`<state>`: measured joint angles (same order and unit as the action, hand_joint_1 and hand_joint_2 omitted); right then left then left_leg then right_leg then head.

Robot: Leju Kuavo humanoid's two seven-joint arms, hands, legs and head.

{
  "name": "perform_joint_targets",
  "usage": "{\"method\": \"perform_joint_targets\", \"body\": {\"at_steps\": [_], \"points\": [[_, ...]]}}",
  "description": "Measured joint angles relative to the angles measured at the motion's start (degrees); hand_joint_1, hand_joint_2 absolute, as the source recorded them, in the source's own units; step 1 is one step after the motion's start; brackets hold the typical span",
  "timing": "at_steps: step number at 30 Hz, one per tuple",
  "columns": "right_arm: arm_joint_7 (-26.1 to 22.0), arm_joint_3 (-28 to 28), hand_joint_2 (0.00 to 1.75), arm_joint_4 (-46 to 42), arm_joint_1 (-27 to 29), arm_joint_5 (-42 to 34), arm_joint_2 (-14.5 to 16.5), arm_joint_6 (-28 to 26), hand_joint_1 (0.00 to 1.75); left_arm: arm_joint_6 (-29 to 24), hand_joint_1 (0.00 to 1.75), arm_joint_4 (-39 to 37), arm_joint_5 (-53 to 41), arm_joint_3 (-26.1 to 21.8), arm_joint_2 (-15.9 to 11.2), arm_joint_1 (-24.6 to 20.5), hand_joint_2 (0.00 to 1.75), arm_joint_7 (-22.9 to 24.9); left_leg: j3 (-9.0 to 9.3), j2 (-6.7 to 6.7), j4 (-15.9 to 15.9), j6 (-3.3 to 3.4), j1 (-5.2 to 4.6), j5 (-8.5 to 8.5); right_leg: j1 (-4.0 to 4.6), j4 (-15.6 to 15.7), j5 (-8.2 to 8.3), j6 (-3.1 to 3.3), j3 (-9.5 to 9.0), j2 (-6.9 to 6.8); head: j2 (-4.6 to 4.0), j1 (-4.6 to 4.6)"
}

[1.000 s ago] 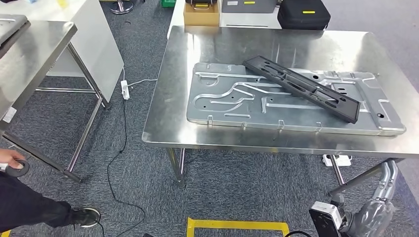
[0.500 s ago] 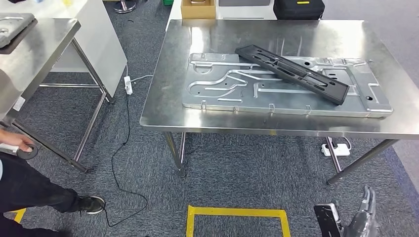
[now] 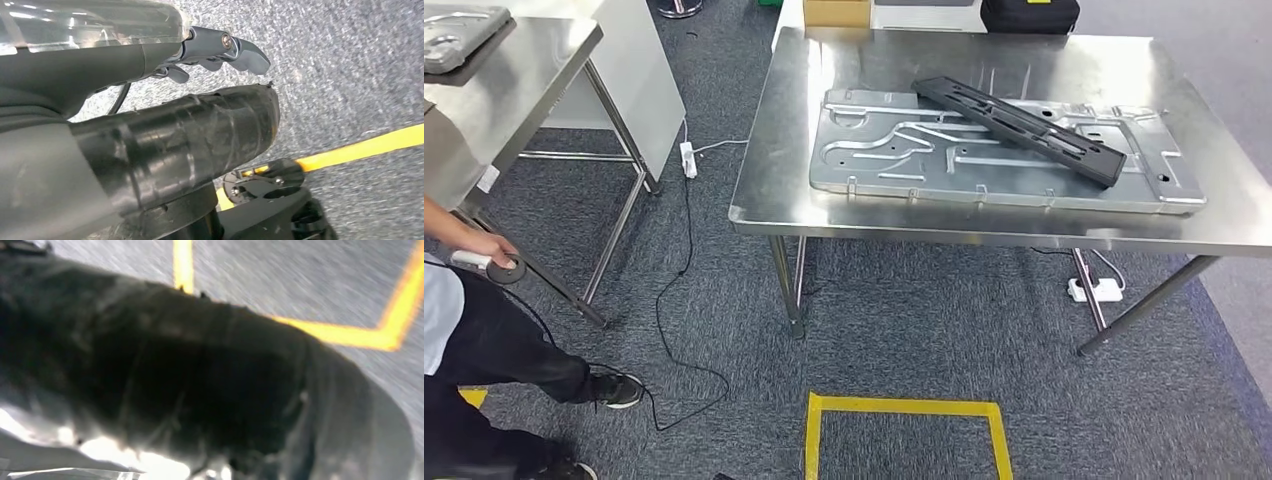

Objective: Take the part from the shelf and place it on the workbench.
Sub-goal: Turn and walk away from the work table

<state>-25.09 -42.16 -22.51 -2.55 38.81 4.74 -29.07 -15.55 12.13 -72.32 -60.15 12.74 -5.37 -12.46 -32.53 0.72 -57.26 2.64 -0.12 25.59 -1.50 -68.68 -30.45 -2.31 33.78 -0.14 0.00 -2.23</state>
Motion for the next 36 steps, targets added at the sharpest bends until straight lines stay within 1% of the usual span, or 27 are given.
{"method": "perform_joint_targets", "body": {"at_steps": [2,3,6,7,9,10,11,12,13,14,16,17,18,19,21,22,23,24,26,27,28,29,30,31,33,34,36], "points": [[2.0,-0.3,0.0,2.3,-0.3,0.5,0.1,0.8,0.0,-0.1,0.0,0.0,-0.1,0.0,0.0,0.0,0.0,0.1,-1.23,-0.01,-1.1,-0.61,-0.04,-0.39,0.14,7.3,-0.05,0.32,-4.79,0.1,0.0,0.02],[2.7,-0.4,0.0,3.2,-0.4,0.7,0.2,1.0,0.0,-0.2,0.0,0.0,-0.2,0.0,0.0,-0.1,0.0,0.1,-1.57,-0.01,-1.4,-0.96,-0.09,-0.66,0.31,9.3,-0.63,0.63,-5.84,0.18,0.0,0.02],[3.9,-0.5,0.0,5.4,-0.4,1.0,0.5,1.2,0.0,-0.3,0.0,0.0,-0.2,0.0,0.0,0.1,0.0,0.3,-2.14,-0.13,-1.6,-2.08,0.05,-1.25,0.54,10.2,0.0,2.15,-5.15,0.16,0.0,0.04],[4.4,-0.5,0.0,5.9,-0.5,1.2,0.6,1.5,0.0,-0.3,0.0,0.0,-0.2,0.0,0.0,0.1,0.0,0.3,-2.58,-0.22,-2.4,-2.4,0.15,-0.14,0.49,10.3,0.6,2.78,-4.61,0.07,0.0,0.06],[6.0,-0.5,0.0,6.6,-0.7,1.5,0.7,2.0,0.0,-0.3,0.0,0.0,-0.2,0.0,0.0,0.2,0.0,0.4,-4.1,-0.36,-7.0,-2.89,0.37,5.12,0.47,10.4,1.92,3.69,-3.14,-0.1,0.0,0.08],[6.8,-0.5,0.0,6.9,-0.7,1.6,0.8,2.3,0.0,-0.2,0.0,0.0,-0.2,0.0,0.0,0.2,0.0,0.4,-4.91,-0.37,-10.5,-3.05,0.4,8.06,0.57,10.3,2.55,3.92,-2.28,-0.13,0.0,0.09],[7.6,-0.6,0.0,7.3,-0.7,1.7,0.9,2.6,0.0,-0.2,0.0,0.0,-0.2,0.0,0.0,0.2,0.0,0.4,-5.44,-0.36,-13.8,-3.16,0.43,10.02,0.68,10.3,3.17,3.99,-1.41,-0.18,0.0,0.09],[8.3,-0.7,0.0,7.6,-0.6,1.9,1.0,2.8,0.0,-0.2,0.0,0.0,-0.2,0.0,0.0,0.2,0.0,0.4,-5.33,-0.36,-16.0,-3.21,0.44,10.55,0.78,10.1,3.78,4.01,-0.52,-0.22,0.0,0.09],[9.0,-0.7,0.0,7.8,-0.6,2.1,1.1,3.0,0.0,-0.2,0.0,0.0,-0.2,0.0,0.0,0.2,0.0,0.4,-4.4,-0.36,-16.5,-3.18,0.44,9.74,0.84,10.0,4.35,3.97,0.32,-0.25,0.0,0.09],[9.7,-0.8,0.0,8.1,-0.6,2.3,1.3,3.2,0.0,-0.1,0.0,0.0,-0.2,0.0,0.0,0.2,0.0,0.4,-2.52,-0.36,-15.1,-3.07,0.42,8.1,0.87,9.8,4.91,3.91,1.12,-0.27,0.0,0.09],[11.1,-0.8,0.0,8.5,-0.6,2.6,1.7,3.6,0.0,-0.1,0.0,0.0,-0.2,0.0,0.0,0.1,0.0,0.4,3.4,-0.38,-7.7,-2.56,0.26,5.64,0.91,9.5,5.97,3.6,2.35,-0.21,0.0,0.1],[11.7,-0.8,0.0,8.7,-0.6,2.8,1.9,3.8,0.0,0.0,0.0,0.0,-0.2,0.0,0.0,0.0,0.0,0.4,6.22,-0.39,-3.6,-2.28,0.13,5.55,0.95,9.4,6.48,3.35,2.8,-0.2,0.0,0.1],[12.1,-0.8,0.0,8.8,-0.6,2.9,2.1,3.9,0.0,0.1,0.0,0.0,-0.2,0.0,0.0,-0.1,0.0,0.4,8.05,-0.39,-0.4,-2.03,-0.04,5.99,0.95,9.3,7.01,3.04,3.1,-0.24,0.0,0.09],[12.5,-0.8,0.0,8.9,-0.6,3.0,2.3,4.0,0.0,0.2,0.0,0.0,-0.2,0.0,-0.1,-0.2,0.0,0.4,8.83,-0.39,1.4,-1.82,-0.21,6.45,0.92,9.4,7.56,2.69,3.31,-0.31,0.0,0.09],[12.9,-0.8,0.0,9.1,-0.5,3.1,2.4,4.0,0.0,0.3,0.0,0.0,-0.2,0.0,0.0,-0.1,0.0,0.4,8.38,-0.2,2.4,-1.25,-0.19,5.87,0.83,9.6,8.43,1.94,3.61,-0.35,0.0,0.07],[13.0,-0.8,0.0,9.2,-0.5,3.2,2.4,4.0,0.0,0.3,0.0,0.0,-0.2,0.0,0.0,-0.1,0.0,0.4,7.93,-0.08,2.6,-0.82,-0.09,5.18,0.79,9.2,7.74,1.63,3.9,-0.28,0.0,0.04],[13.3,-0.8,0.0,9.2,-0.5,3.2,2.4,4.1,0.0,0.4,0.0,0.0,-0.2,0.0,0.0,0.0,0.0,0.4,7.36,0.06,2.9,-0.39,0.05,4.38,0.78,8.0,5.93,1.39,4.38,-0.19,0.0,0.03],[13.6,-0.8,0.0,9.3,-0.5,3.2,2.4,4.2,0.0,0.4,0.0,0.0,-0.2,0.0,0.0,0.0,0.0,0.4,6.64,0.2,3.0,-0.08,0.12,3.62,0.69,5.6,3.06,1.22,5.07,-0.1,0.0,0.02],[14.1,-0.8,0.0,9.4,-0.4,3.3,2.4,4.4,0.0,0.4,0.0,0.0,-0.1,0.0,0.0,0.0,0.0,0.4,4.91,0.26,2.7,0.21,0.06,2.4,0.62,-1.3,-2.36,0.86,6.44,-0.06,0.0,0.01],[14.2,-0.8,0.0,9.4,-0.4,3.3,2.4,4.5,0.0,0.4,0.0,0.0,-0.2,0.0,0.0,0.0,0.0,0.4,4.02,0.34,2.4,0.17,0.04,1.86,0.55,-4.4,-3.28,0.67,6.7,-0.05,0.0,0.0],[14.3,-0.8,0.0,9.5,-0.4,3.4,2.5,4.7,0.0,0.4,0.0,0.0,-0.2,0.0,0.0,0.0,0.0,0.4,3.09,0.43,2.1,0.06,0.04,1.37,0.43,-6.0,-2.77,0.51,6.32,-0.06,0.0,0.01],[14.4,-0.8,0.0,9.5,-0.4,3.4,2.5,4.8,0.0,0.4,0.0,0.0,-0.2,0.0,0.0,0.0,0.0,0.4,2.1,0.49,1.6,-0.11,0.08,0.94,0.27,-5.7,-1.3,0.38,4.99,-0.06,0.0,0.01],[14.4,-0.8,0.0,9.5,-0.4,3.4,2.5,4.8,0.0,0.4,0.0,0.0,-0.2,0.0,0.0,0.0,0.0,0.4,1.14,0.52,1.0,-0.34,0.14,0.59,0.06,-3.4,0.23,0.26,2.64,-0.07,0.0,0.02],[14.4,-0.8,0.0,9.5,-0.5,3.4,2.5,4.9,0.0,0.4,0.0,0.0,-0.2,0.0,0.0,0.0,0.0,0.4,0.2,0.52,0.4,-0.61,0.17,0.33,-0.13,0.4,0.71,0.2,-0.34,-0.06,0.0,0.02],[14.5,-0.8,0.0,9.5,-0.6,3.4,2.5,5.0,0.0,0.3,0.0,0.0,-0.2,0.0,0.0,-0.1,0.0,0.4,-1.13,0.5,-0.9,-1.27,0.11,-0.09,-0.03,7.6,-0.43,0.49,-5.23,0.07,0.0,0.06],[14.5,-0.8,0.0,9.5,-0.6,3.5,2.6,5.1,0.0,0.3,0.0,0.0,-0.2,0.0,0.0,-0.1,0.0,0.4,-1.5,0.51,-1.2,-1.62,0.06,-0.38,0.15,9.5,-1.32,0.81,-6.17,0.14,0.0,0.08],[14.6,-0.8,0.0,9.6,-0.6,3.6,2.7,5.2,0.0,0.3,0.0,0.0,-0.1,0.0,0.1,0.0,0.0,0.3,-1.92,0.49,-1.4,-2.38,0.13,-0.99,0.35,10.2,-1.15,1.73,-5.81,0.09,0.0,0.08]]}}
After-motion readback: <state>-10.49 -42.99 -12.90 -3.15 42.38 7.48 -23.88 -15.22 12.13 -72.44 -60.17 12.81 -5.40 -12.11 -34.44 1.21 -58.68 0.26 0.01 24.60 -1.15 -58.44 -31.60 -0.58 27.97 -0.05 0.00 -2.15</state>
